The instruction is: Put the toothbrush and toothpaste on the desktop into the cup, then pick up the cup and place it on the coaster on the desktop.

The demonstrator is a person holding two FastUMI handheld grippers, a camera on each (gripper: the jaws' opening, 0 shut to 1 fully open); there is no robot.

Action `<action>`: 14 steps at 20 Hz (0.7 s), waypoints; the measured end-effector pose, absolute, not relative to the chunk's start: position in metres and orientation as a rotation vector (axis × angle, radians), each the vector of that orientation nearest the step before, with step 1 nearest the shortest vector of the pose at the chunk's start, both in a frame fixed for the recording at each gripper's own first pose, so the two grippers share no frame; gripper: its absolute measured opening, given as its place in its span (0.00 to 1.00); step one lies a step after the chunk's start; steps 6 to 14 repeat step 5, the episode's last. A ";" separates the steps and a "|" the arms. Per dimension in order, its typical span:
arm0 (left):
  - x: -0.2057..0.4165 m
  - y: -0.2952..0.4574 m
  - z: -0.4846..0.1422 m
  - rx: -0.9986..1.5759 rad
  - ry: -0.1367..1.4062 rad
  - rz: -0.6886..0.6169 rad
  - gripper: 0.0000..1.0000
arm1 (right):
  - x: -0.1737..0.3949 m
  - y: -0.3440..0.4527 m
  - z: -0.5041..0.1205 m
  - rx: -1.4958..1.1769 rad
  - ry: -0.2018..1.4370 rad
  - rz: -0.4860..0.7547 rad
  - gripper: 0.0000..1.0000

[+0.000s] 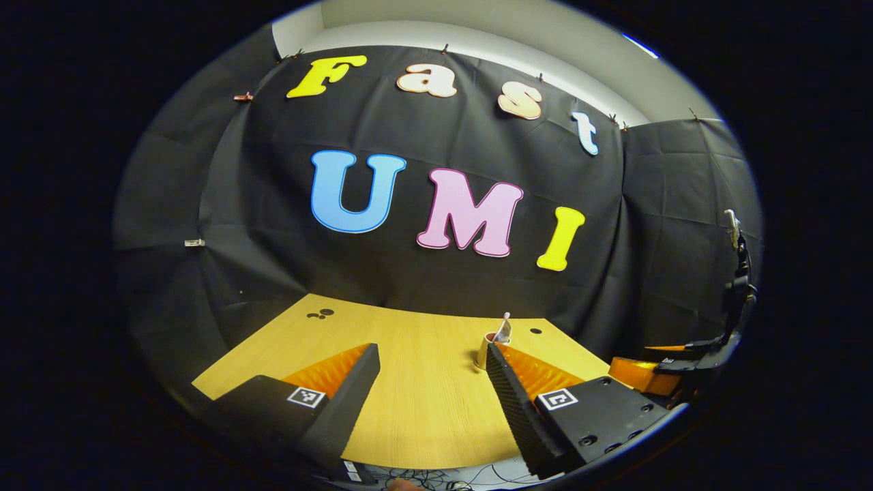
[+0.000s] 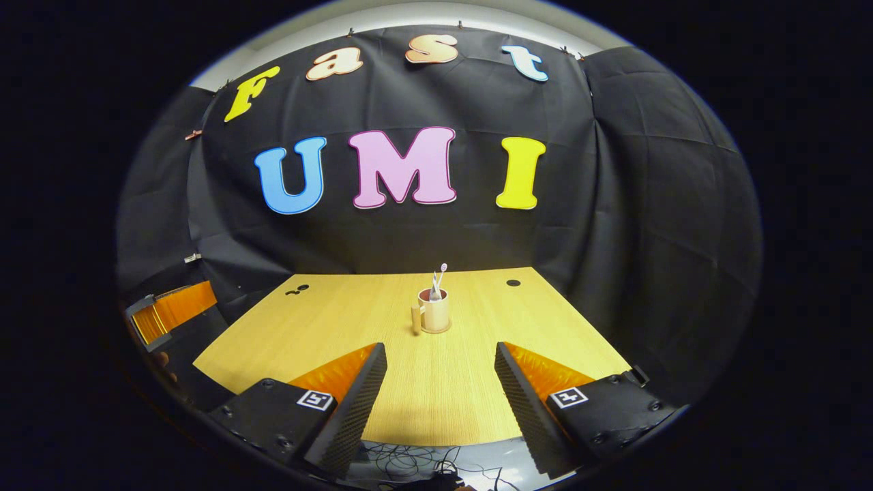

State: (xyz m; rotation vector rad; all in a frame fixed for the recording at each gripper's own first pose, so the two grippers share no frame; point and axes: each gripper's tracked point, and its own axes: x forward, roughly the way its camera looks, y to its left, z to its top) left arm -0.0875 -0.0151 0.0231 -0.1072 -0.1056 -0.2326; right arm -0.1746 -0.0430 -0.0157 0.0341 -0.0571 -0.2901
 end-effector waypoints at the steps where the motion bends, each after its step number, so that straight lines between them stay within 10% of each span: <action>1: -0.088 -0.016 0.024 -0.103 -0.111 -0.236 0.98 | -0.175 -0.043 -0.015 0.024 -0.058 -0.286 0.98; 14: -0.090 -0.021 0.029 -0.080 -0.130 -0.243 0.97 | -0.175 -0.041 -0.012 0.013 -0.058 -0.262 0.98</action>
